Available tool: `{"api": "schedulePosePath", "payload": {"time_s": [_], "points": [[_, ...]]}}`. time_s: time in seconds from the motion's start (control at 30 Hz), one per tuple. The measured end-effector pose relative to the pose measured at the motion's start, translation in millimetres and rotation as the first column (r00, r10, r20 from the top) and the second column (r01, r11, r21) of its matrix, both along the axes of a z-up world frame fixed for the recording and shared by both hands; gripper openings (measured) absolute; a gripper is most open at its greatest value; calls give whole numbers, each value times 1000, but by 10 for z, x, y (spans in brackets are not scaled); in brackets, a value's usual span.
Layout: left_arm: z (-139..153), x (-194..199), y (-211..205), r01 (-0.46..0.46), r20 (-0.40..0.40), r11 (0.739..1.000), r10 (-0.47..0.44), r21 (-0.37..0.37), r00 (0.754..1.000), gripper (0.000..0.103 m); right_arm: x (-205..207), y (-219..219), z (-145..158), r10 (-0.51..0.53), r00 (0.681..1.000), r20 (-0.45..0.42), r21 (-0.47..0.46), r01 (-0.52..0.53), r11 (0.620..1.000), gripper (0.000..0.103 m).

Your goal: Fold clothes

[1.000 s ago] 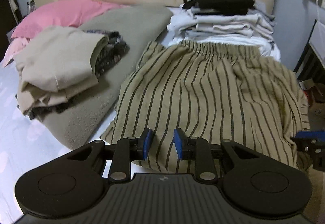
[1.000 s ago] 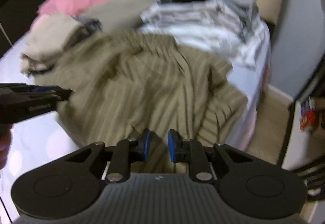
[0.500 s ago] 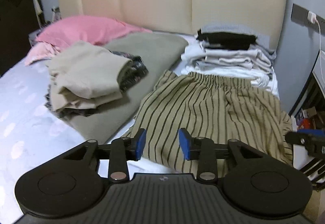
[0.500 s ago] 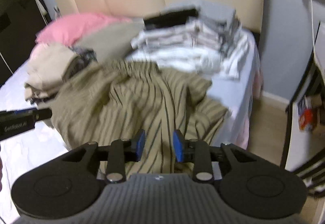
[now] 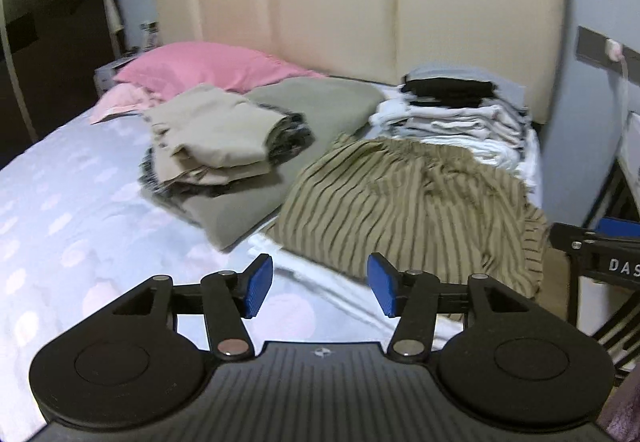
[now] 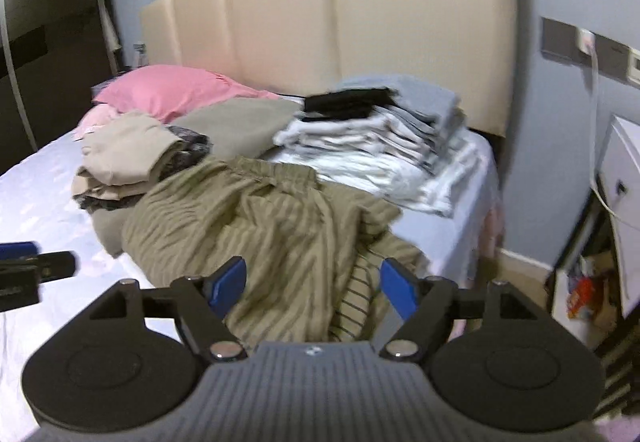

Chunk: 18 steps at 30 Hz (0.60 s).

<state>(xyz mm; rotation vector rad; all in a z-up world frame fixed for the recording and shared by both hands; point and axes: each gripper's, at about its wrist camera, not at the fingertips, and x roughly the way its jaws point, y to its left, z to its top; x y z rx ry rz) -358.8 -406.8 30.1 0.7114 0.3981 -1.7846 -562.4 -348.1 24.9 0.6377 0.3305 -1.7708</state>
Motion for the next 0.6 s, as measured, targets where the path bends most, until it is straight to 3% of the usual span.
{"api": "schedulePosePath", "payload": {"time_s": [0.1,0.23,0.6], "points": [[-29,11,64,-19,-7,1000,19,13,1000,54,-46,38,-67,-60,998,17,37,59,998,76],[-67,27,149,-45,-16,998,46,31,999,58,-6,119,-163,-55,998,21,61,54,997,76],[-325,-20,310,-55,-29,995,58,78,998,62,155,225,-137,33,999,-5,-11,-33,999,76]]}}
